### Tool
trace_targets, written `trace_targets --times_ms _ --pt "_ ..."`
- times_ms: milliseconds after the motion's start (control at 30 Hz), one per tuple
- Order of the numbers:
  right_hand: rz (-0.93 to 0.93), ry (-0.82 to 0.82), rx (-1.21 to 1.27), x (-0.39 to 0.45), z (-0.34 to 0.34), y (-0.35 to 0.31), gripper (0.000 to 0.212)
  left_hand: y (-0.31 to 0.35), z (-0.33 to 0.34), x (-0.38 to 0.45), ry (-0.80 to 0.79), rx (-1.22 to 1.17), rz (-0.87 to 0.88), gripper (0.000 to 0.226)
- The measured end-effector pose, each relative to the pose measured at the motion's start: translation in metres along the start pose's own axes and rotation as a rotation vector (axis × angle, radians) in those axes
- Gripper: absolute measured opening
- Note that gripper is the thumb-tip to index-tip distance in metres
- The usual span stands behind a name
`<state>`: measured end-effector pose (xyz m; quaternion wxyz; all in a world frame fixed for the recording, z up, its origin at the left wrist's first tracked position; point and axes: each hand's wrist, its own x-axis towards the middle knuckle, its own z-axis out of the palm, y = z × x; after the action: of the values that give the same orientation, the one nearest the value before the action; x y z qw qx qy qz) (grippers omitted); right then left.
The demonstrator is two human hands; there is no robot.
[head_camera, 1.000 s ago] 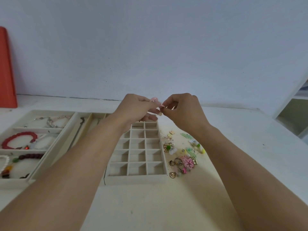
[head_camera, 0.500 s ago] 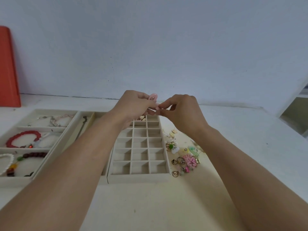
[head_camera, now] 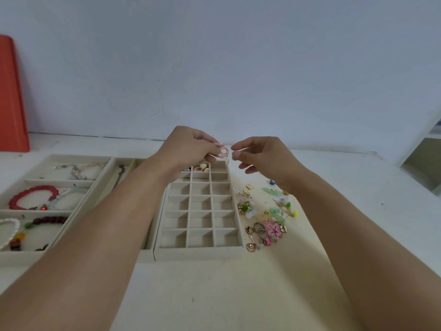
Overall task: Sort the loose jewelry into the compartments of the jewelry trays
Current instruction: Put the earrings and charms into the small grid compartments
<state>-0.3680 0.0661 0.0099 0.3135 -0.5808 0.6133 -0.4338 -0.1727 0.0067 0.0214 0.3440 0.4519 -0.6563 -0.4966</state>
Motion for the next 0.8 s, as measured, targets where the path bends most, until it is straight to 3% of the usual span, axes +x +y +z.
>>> trace_targets --times_ms 200,533,800 --pt "-0.002 -0.103 0.055 -0.0014 0.0044 -0.0007 0.031 0.0008 0.0023 -0.0013 -0.009 -0.002 -0.018 0.020" --pt "0.047 -0.143 0.148 -0.0015 0.0075 0.0044 0.029 0.0032 -0.0010 -0.0033 -0.079 -0.017 -0.035 0.027" --pt "0.131 -0.135 0.297 0.0013 0.0054 0.0060 0.023 -0.0025 -0.0034 0.0012 -0.091 -0.003 -0.013 0.021"
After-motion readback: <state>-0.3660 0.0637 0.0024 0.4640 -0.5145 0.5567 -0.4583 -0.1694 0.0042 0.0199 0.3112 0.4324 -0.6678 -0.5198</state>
